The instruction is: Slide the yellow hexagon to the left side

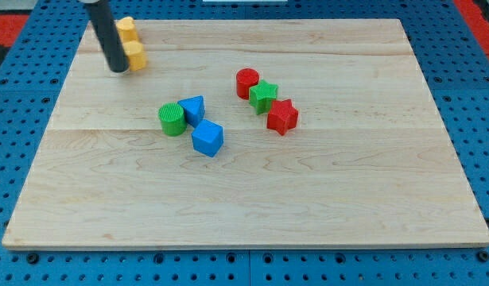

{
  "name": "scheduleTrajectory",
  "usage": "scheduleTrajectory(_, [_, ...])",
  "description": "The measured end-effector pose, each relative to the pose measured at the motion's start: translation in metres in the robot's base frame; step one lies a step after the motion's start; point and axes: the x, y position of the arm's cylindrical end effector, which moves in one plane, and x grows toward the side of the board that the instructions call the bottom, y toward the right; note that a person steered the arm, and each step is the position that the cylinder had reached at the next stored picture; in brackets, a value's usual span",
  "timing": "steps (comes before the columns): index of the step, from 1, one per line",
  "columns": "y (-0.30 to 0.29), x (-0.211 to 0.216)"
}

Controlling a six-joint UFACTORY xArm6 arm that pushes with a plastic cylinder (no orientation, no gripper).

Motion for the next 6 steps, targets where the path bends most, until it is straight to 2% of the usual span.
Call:
scheduleTrajectory(2, [0.030,-0.042])
scheduleTrajectory(4, [0.081,-0.042])
scheduleTrajectory(6, [0.090,-0.072])
